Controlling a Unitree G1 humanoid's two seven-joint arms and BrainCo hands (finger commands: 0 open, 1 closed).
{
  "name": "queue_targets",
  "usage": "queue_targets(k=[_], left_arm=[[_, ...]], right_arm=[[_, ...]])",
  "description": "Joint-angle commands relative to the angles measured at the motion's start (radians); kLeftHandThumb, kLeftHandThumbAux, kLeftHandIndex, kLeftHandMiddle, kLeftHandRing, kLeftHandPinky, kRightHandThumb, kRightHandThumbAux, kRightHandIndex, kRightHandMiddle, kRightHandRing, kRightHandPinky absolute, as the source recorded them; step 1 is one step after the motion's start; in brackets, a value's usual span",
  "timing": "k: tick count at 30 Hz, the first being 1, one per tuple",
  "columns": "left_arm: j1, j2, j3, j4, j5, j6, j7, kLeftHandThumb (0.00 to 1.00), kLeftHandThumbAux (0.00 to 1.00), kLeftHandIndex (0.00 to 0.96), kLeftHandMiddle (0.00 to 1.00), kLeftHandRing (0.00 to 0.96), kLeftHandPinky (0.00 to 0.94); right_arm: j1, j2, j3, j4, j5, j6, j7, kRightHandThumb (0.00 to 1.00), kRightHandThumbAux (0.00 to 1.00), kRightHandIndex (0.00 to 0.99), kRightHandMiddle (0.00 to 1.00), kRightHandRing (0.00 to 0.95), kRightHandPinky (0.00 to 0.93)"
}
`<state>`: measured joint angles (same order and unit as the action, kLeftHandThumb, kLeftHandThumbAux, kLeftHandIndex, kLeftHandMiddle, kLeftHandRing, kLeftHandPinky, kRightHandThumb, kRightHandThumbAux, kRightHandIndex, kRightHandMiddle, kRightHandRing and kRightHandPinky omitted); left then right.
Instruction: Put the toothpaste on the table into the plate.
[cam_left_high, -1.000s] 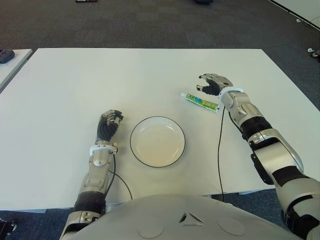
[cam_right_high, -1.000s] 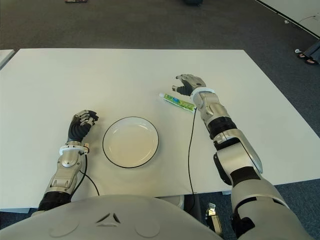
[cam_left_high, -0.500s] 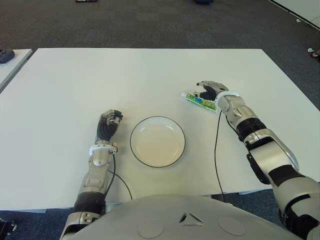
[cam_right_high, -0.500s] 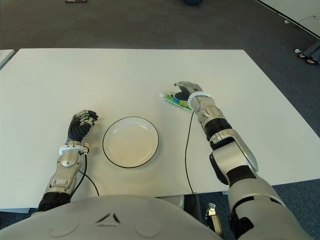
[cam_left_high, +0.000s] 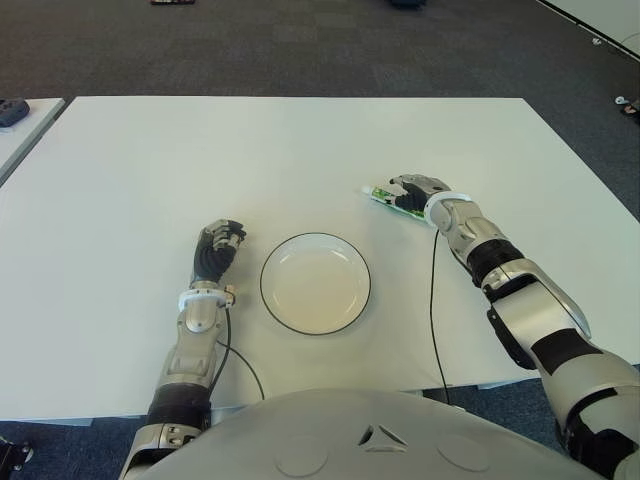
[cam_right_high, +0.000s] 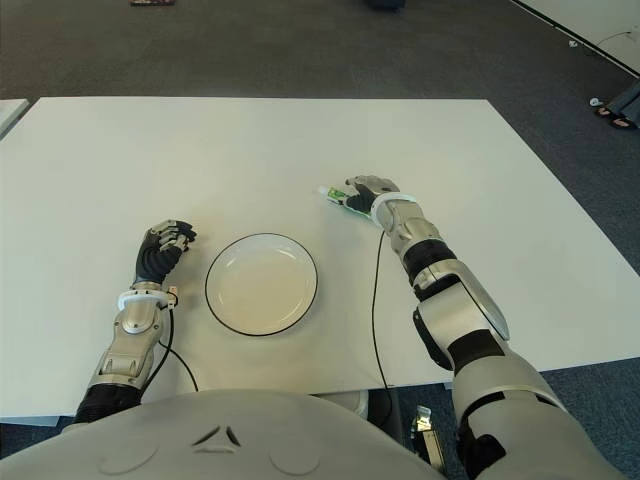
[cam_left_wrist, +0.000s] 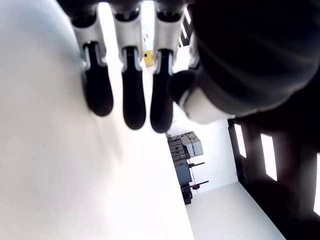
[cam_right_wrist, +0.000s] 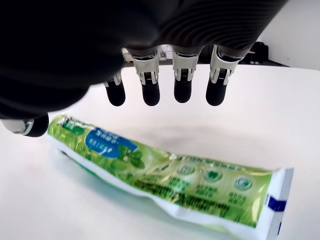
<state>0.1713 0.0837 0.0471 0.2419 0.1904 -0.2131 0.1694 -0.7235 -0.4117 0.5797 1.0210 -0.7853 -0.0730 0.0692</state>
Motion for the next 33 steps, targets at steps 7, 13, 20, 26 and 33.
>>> queue_targets(k=[7,13,20,26,33], left_arm=[[0.009,-0.006,-0.005,0.005,0.008,0.005,0.019,0.696,0.724,0.426,0.493,0.49,0.482],[0.013,-0.01,-0.006,-0.001,0.005,0.005,0.019,0.695,0.723,0.426,0.492,0.484,0.472],[0.021,-0.013,-0.007,-0.006,0.006,-0.002,0.02,0.695,0.723,0.427,0.493,0.483,0.479],[0.028,-0.015,-0.009,-0.013,0.008,-0.012,0.022,0.697,0.723,0.427,0.497,0.487,0.484],[0.03,-0.017,-0.009,-0.015,0.003,-0.008,0.024,0.698,0.722,0.427,0.498,0.491,0.483]], right_arm=[[-0.006,0.007,0.048,0.043,-0.015,-0.041,0.005,0.408,0.134,0.0,0.0,0.0,0.0],[-0.001,0.022,0.068,0.084,-0.022,-0.054,-0.02,0.391,0.119,0.0,0.0,0.0,0.0],[-0.008,0.041,0.096,0.132,-0.029,-0.061,-0.057,0.365,0.138,0.0,0.0,0.0,0.0],[-0.004,0.08,0.11,0.191,-0.032,-0.046,-0.13,0.36,0.17,0.0,0.0,0.0,0.0],[-0.002,0.097,0.12,0.233,-0.033,-0.039,-0.208,0.37,0.189,0.0,0.0,0.0,0.0]])
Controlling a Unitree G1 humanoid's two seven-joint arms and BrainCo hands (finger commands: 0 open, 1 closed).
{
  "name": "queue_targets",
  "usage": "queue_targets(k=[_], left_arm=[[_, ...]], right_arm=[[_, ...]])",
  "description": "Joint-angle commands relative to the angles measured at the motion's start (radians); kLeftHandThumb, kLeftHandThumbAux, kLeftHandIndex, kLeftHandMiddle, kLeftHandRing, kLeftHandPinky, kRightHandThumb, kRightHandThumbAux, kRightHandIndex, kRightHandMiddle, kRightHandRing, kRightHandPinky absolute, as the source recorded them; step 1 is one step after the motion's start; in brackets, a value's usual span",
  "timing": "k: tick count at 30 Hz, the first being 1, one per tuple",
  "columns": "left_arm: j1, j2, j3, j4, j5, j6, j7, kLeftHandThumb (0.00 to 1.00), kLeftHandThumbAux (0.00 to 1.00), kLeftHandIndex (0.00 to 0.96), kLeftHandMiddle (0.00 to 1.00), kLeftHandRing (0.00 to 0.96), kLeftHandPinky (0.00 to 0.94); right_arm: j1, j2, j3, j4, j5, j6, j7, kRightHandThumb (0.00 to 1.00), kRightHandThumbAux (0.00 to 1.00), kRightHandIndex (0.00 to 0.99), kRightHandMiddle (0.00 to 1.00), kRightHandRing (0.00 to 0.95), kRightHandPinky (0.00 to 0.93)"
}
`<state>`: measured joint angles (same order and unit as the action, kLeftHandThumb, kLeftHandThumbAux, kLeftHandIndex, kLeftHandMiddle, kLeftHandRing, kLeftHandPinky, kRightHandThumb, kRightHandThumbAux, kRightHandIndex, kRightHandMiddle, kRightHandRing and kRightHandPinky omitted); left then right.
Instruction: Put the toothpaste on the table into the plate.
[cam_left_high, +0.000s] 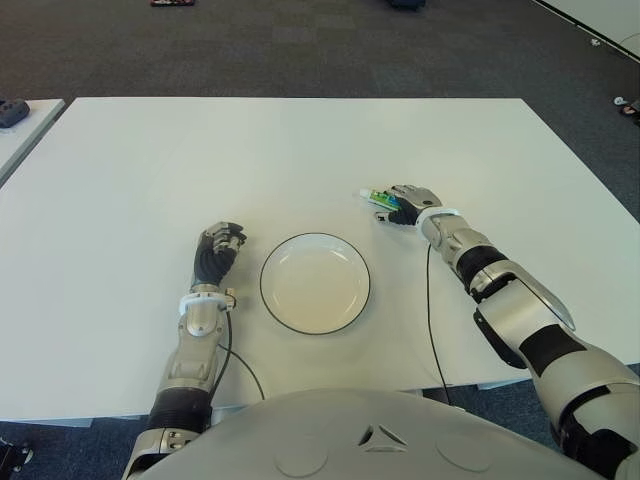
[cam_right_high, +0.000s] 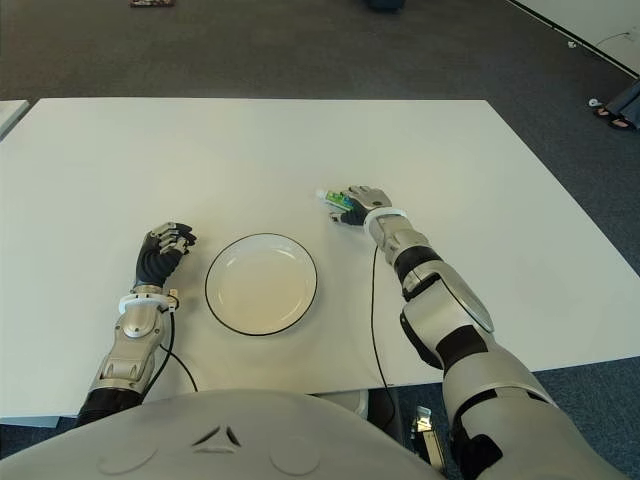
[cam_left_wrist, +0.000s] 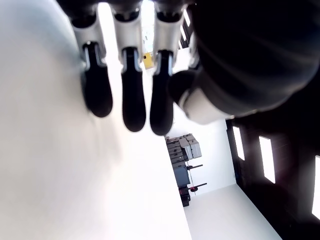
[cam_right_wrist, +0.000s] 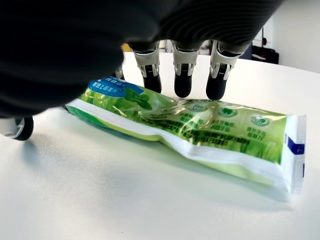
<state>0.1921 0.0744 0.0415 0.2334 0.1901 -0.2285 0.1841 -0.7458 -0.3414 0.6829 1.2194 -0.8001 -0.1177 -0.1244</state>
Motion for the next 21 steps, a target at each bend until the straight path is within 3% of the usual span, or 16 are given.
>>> queue_targets(k=[1,7,13,16,21], left_arm=[[0.009,-0.007,-0.003,-0.007,0.002,0.008,0.009,0.698,0.722,0.427,0.498,0.491,0.483],[0.008,-0.01,-0.003,-0.007,0.004,0.016,0.012,0.699,0.722,0.427,0.499,0.491,0.481],[0.008,-0.013,-0.001,-0.008,0.0,0.016,0.011,0.7,0.722,0.427,0.498,0.489,0.476],[0.01,-0.015,0.0,-0.01,-0.002,0.013,0.01,0.7,0.722,0.427,0.498,0.487,0.476],[0.015,-0.016,0.002,-0.014,-0.006,0.011,0.009,0.699,0.722,0.427,0.497,0.485,0.472]], right_arm=[[0.021,0.029,0.017,0.038,-0.018,0.008,-0.025,0.381,0.194,0.0,0.0,0.0,0.0],[0.021,0.04,0.019,0.042,-0.016,0.027,-0.078,0.477,0.258,0.0,0.0,0.0,0.0],[0.031,0.053,0.01,0.048,-0.014,0.061,-0.19,0.533,0.356,0.006,0.0,0.0,0.0],[0.031,0.055,0.014,0.061,-0.019,0.066,-0.237,0.558,0.406,0.039,0.005,0.0,0.009],[0.032,0.056,0.025,0.074,-0.031,0.066,-0.294,0.63,0.474,0.176,0.142,0.101,0.112]])
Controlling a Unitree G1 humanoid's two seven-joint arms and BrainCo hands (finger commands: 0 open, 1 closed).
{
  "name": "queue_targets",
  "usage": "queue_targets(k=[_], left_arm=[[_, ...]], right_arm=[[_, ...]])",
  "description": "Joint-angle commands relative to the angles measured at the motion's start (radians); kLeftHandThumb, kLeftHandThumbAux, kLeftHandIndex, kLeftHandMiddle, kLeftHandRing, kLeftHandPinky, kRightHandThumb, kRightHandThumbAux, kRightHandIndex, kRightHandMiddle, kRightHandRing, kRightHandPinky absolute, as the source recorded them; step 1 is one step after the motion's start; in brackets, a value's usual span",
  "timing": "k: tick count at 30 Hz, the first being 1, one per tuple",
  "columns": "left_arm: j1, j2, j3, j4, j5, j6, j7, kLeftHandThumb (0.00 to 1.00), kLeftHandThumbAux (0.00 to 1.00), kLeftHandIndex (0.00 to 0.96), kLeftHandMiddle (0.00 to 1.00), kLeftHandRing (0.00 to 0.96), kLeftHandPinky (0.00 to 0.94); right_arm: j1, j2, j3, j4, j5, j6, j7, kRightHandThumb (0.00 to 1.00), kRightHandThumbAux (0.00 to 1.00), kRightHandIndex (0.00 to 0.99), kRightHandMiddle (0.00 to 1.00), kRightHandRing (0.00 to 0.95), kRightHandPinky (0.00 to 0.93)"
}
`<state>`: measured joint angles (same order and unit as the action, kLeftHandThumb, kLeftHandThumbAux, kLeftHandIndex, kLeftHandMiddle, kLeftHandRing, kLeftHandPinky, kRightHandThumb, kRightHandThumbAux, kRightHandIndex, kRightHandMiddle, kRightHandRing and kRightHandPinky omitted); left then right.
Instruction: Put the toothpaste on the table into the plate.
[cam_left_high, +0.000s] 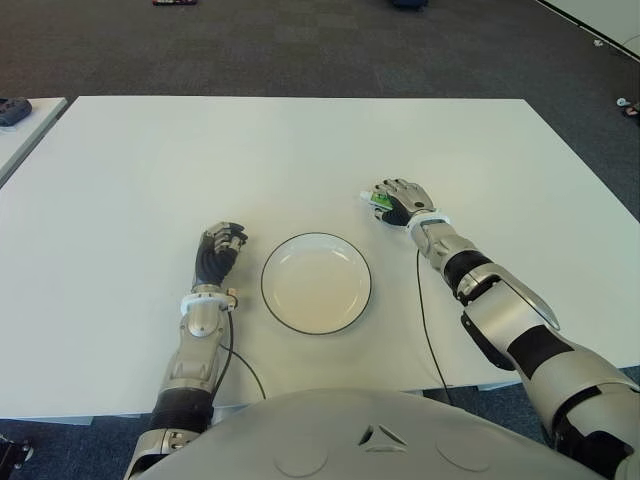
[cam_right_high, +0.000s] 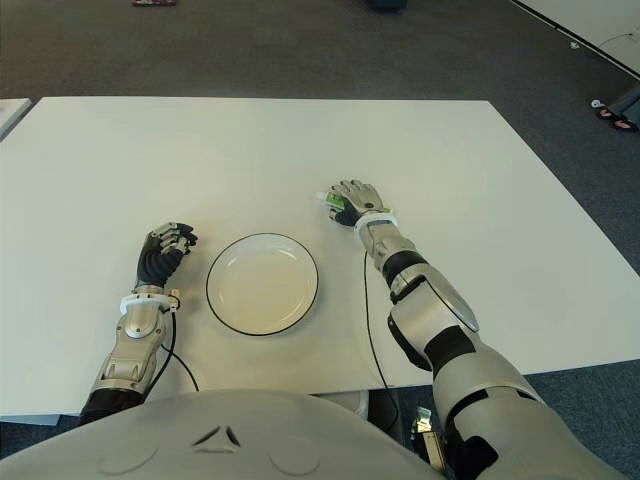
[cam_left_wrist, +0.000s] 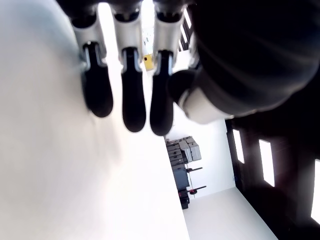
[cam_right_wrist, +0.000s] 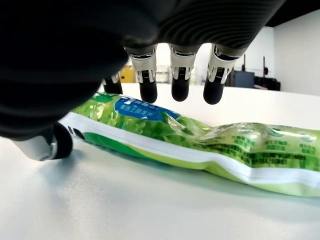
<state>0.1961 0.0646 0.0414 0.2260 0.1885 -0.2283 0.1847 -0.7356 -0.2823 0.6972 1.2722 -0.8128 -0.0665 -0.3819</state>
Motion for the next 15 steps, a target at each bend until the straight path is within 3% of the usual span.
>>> queue_targets(k=[1,5,8,15], left_arm=[[0.013,-0.005,0.005,-0.007,-0.005,0.011,0.008,0.699,0.722,0.427,0.496,0.484,0.471],[0.016,-0.005,0.007,-0.009,-0.002,0.015,0.012,0.697,0.722,0.427,0.49,0.478,0.473],[0.017,-0.007,0.009,-0.009,-0.002,0.019,0.013,0.697,0.722,0.427,0.488,0.476,0.472],[0.021,-0.013,0.014,-0.021,0.003,0.048,0.021,0.697,0.723,0.427,0.483,0.471,0.46]], right_arm=[[0.023,-0.003,0.015,0.023,-0.025,0.017,-0.055,0.635,0.477,0.188,0.152,0.111,0.123],[0.026,0.0,0.034,0.03,-0.047,0.026,-0.107,0.675,0.501,0.314,0.236,0.203,0.245],[0.026,0.001,0.047,0.035,-0.061,0.032,-0.133,0.703,0.636,0.388,0.289,0.268,0.327],[0.029,0.001,0.055,0.038,-0.071,0.029,-0.162,0.722,0.696,0.429,0.404,0.394,0.454]])
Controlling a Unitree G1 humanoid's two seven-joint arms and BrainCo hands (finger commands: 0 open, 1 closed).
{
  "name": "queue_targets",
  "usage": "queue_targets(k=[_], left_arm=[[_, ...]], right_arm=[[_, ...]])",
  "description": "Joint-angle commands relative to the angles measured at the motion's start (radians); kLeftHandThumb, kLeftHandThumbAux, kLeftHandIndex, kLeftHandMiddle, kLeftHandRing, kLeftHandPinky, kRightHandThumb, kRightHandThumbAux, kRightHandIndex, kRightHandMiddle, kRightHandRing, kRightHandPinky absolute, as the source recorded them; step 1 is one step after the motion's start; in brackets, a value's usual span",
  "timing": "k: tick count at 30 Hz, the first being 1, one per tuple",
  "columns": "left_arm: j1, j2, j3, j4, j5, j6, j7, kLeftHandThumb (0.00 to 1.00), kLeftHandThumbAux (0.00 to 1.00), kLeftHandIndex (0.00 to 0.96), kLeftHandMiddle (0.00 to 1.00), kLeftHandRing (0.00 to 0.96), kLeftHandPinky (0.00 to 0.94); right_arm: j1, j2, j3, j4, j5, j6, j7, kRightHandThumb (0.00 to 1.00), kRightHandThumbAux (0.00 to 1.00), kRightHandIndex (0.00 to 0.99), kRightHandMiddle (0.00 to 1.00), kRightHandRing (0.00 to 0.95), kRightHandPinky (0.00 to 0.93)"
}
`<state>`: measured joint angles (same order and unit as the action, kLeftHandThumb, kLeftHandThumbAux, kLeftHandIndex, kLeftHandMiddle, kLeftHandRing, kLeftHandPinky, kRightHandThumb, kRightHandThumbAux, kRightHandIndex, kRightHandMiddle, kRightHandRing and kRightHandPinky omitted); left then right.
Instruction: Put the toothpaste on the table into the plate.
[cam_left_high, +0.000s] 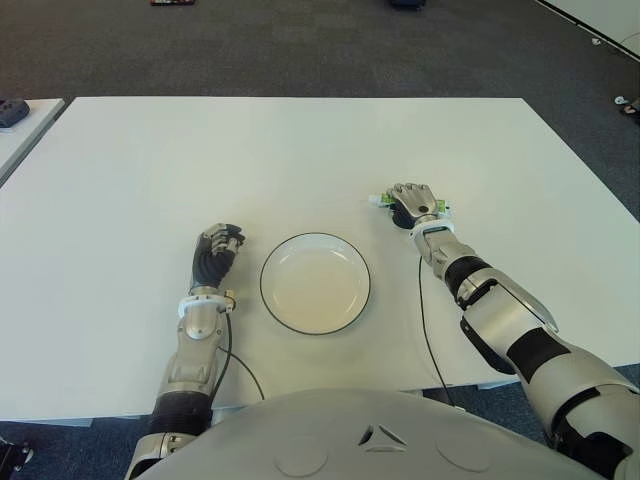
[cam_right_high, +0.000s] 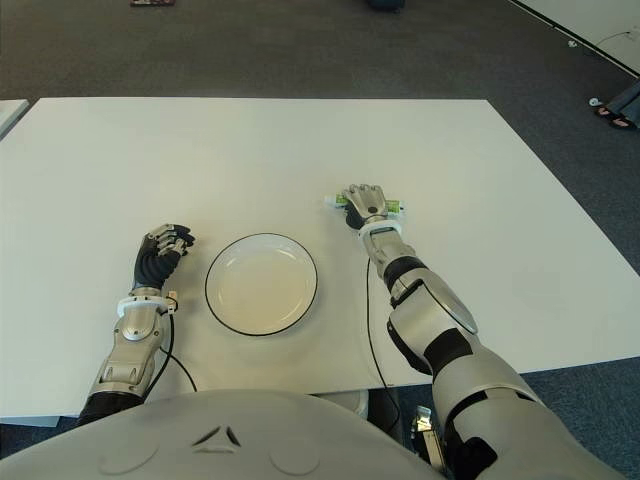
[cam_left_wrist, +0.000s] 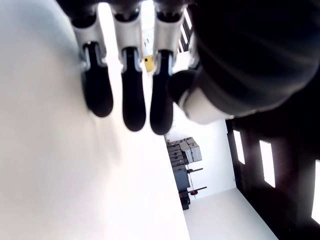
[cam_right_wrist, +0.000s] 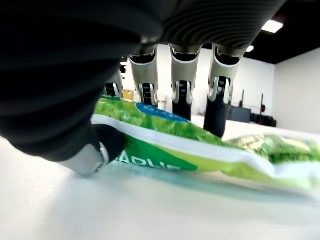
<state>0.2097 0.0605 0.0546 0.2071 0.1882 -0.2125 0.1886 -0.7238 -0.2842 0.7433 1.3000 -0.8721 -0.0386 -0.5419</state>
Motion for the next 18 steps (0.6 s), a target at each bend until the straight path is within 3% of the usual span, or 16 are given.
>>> queue_targets(k=[1,6,18], left_arm=[[0.008,-0.01,0.001,-0.005,0.006,0.034,0.019,0.697,0.723,0.427,0.484,0.471,0.46],[0.011,-0.01,0.001,-0.01,0.007,0.04,0.022,0.696,0.723,0.426,0.485,0.476,0.472],[0.012,-0.008,0.005,-0.016,-0.003,0.052,0.018,0.695,0.724,0.425,0.486,0.482,0.472]], right_arm=[[0.018,0.002,0.004,0.009,-0.007,-0.005,-0.006,0.722,0.697,0.43,0.415,0.406,0.463],[0.022,0.0,-0.019,0.004,0.015,-0.033,-0.022,0.828,0.68,0.465,0.426,0.489,0.513],[0.034,-0.008,-0.079,0.0,0.052,-0.118,-0.069,0.849,0.674,0.449,0.464,0.574,0.569]])
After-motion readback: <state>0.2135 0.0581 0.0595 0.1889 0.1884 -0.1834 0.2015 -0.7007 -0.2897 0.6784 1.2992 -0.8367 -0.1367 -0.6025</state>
